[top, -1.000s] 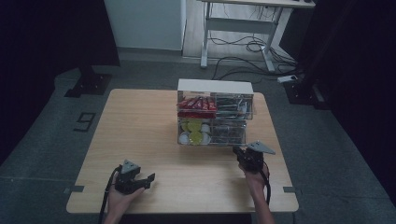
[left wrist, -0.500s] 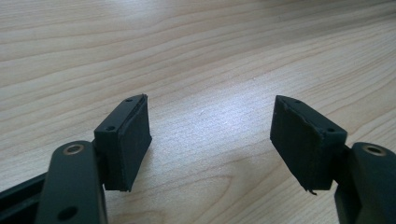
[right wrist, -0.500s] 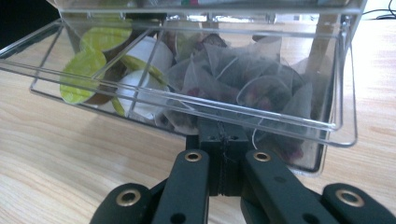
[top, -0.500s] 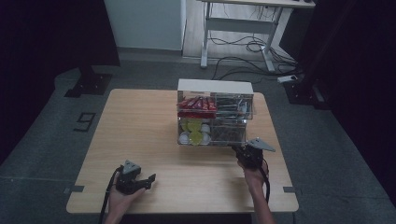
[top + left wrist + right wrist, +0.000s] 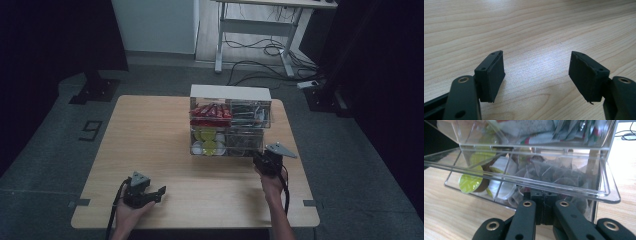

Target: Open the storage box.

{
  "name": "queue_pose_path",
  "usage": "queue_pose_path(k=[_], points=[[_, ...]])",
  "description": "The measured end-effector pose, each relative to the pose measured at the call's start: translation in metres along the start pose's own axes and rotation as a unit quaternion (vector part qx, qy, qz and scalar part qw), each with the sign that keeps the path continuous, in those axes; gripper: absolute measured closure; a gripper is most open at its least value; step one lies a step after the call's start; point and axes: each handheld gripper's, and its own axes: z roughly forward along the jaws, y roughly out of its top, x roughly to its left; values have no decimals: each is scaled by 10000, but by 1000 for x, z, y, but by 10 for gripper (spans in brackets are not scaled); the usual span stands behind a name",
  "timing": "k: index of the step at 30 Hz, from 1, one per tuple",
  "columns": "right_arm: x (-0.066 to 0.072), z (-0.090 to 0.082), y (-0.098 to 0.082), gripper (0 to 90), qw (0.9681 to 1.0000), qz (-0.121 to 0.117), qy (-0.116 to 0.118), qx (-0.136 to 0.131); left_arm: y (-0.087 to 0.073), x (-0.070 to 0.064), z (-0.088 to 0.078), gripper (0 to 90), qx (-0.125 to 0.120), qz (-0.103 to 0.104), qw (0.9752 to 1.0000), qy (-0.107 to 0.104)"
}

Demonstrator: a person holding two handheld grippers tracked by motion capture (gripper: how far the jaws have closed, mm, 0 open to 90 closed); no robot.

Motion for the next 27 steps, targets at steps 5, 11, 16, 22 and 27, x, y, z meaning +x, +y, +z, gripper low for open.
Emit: queue_pose_path(k=[5,11,16,22,27], points=[[-2,-1,10,895,9998,-71,-45,-155,1,0,-3,289,-53,1,10000,3],[-5,1,20,895,9996,-56,-47,-271,1,1,-4,289,-68,-18,10000,18],[-6,3,24,895,9991,23,-40,-414,2,0,-4,290,-75,-22,10000,23],[-12,0,26,894,9976,164,-144,-661,1,-3,-2,289,-54,25,10000,12],[-16,1,25,894,9972,222,-172,-700,1,-4,-1,290,-39,45,10000,2]])
